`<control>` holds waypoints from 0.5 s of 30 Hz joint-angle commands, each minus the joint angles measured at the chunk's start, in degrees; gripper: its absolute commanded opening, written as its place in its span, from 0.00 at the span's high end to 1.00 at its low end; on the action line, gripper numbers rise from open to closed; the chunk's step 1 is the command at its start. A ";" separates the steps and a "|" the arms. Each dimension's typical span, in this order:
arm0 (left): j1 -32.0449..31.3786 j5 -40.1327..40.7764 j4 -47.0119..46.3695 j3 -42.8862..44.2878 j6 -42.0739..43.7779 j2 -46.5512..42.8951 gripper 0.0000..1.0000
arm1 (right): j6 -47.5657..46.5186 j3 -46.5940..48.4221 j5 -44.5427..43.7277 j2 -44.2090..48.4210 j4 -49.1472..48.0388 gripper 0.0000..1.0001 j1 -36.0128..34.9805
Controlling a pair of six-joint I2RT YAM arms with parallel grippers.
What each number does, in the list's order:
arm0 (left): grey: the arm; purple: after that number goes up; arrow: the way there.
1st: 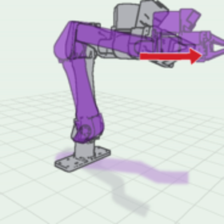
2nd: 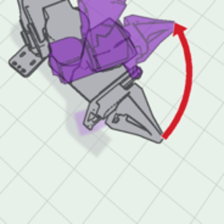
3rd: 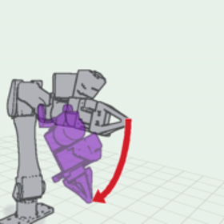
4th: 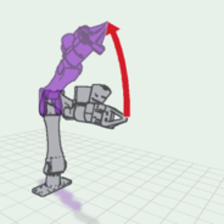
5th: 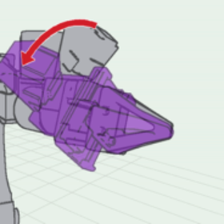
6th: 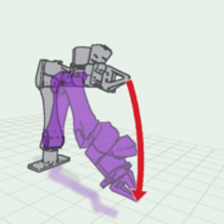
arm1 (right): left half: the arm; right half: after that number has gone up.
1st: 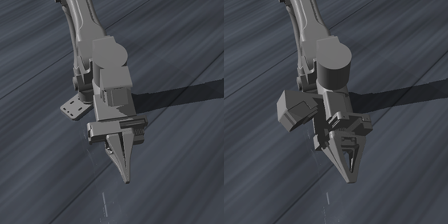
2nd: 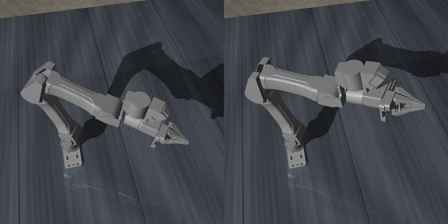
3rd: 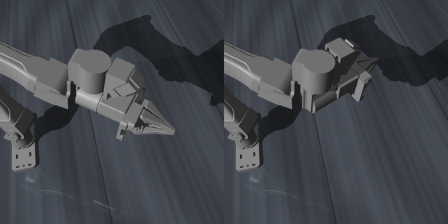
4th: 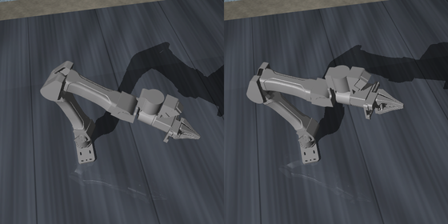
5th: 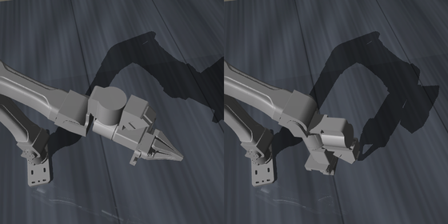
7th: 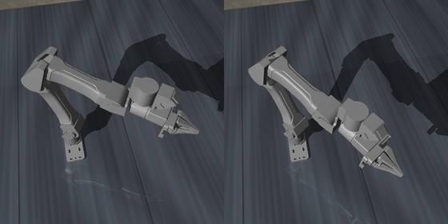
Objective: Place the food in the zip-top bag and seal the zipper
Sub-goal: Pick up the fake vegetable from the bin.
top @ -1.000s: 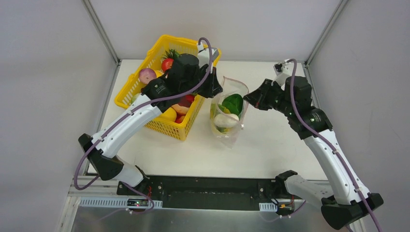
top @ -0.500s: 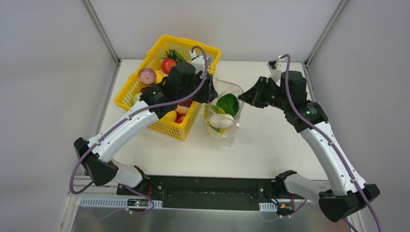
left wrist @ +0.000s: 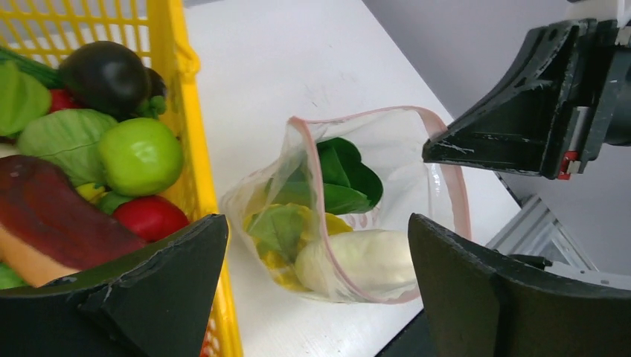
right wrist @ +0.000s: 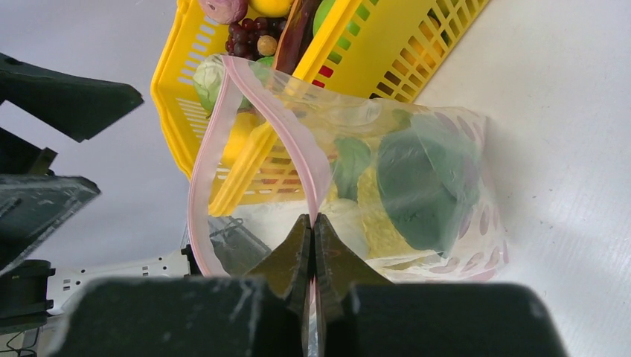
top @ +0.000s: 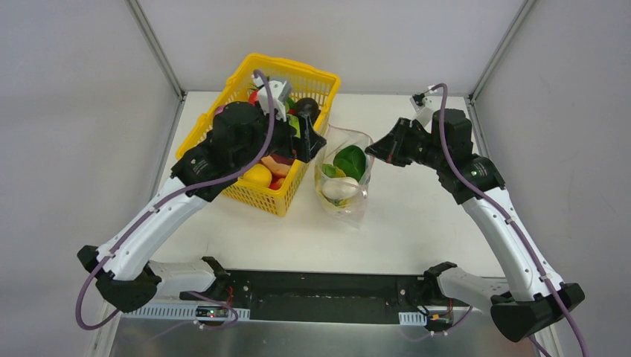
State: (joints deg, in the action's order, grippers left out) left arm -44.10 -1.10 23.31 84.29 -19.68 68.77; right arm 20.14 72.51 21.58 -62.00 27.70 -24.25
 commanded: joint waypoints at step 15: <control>20.87 22.67 4.55 -3.07 6.54 1.56 0.01 | 3.94 -3.92 4.23 4.51 -7.60 0.97 0.15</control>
State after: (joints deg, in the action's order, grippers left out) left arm -26.22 12.95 29.19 78.83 -16.34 67.88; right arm 22.68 68.64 23.64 -59.20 24.29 -24.25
